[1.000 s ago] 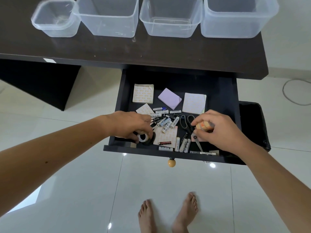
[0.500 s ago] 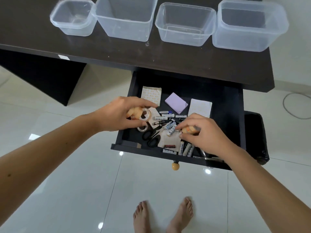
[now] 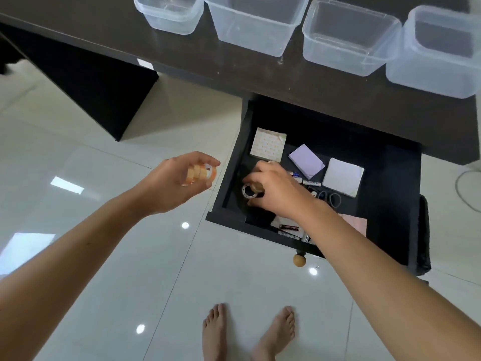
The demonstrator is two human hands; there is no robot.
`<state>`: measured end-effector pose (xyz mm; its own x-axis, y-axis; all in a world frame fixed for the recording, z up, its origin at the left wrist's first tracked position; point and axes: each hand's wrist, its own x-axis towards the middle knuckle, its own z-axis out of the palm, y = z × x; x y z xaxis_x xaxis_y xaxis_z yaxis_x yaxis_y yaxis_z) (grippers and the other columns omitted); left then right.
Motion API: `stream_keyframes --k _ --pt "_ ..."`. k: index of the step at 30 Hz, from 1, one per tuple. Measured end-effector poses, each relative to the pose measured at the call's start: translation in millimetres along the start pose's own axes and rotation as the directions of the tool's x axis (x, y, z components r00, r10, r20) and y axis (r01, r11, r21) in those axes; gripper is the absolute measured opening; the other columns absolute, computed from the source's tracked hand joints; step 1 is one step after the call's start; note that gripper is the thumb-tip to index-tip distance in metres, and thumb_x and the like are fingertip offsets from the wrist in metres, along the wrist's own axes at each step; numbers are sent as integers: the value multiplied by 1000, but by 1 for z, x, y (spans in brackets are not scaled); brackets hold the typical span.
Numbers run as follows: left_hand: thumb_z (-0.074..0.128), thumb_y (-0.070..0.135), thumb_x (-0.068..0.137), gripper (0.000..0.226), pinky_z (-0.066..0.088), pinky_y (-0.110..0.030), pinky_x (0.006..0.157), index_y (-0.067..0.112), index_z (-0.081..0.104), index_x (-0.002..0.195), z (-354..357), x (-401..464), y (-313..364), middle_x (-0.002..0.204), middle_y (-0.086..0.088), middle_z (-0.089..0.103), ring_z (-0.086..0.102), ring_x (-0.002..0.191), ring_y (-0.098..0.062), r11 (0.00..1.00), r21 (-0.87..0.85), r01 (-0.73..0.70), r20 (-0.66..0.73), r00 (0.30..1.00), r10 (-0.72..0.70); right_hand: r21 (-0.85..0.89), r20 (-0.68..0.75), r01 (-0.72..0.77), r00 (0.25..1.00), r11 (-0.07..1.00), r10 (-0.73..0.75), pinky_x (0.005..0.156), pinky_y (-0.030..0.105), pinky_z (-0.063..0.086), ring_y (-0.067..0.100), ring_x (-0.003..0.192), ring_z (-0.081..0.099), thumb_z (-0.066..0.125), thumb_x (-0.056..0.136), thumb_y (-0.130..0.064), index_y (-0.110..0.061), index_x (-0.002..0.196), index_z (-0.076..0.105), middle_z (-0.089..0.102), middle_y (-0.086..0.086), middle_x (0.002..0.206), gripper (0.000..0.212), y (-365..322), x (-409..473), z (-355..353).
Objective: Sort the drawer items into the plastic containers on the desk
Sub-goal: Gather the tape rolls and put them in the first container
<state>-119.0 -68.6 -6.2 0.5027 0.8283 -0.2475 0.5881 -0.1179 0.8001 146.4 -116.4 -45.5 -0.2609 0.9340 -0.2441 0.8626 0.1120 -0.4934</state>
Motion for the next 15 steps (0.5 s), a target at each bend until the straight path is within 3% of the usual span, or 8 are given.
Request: stream_keyframes --k 7,11,15 --pt "70 21 100 36 55 -18 65 40 63 130 2 0 -1 105 12 67 65 78 -6 1000 -22 4 14 1000 -4 -86 4 36 999 996 -36 94 32 43 25 119 47 83 91 -19 -20 138 70 62 1 119 49 1 5 5" --pt "71 22 100 37 57 -23 66 41 62 130 1 -2 2 105 9 68 66 79 -12 999 -27 18 21 1000 -18 74 -31 14 999 997 -11 95 34 48 15 109 51 87 85 -15 -21 130 74 63 -6 113 47 3 0 0" --pt "71 25 99 38 61 -29 70 41 60 132 -1 -5 11 111 8 65 68 86 -18 1000 -12 21 35 999 -20 256 -113 -5 993 967 35 90 17 43 5 107 59 90 82 -16 -27 124 77 63 -18 114 45 0 -15 -12"
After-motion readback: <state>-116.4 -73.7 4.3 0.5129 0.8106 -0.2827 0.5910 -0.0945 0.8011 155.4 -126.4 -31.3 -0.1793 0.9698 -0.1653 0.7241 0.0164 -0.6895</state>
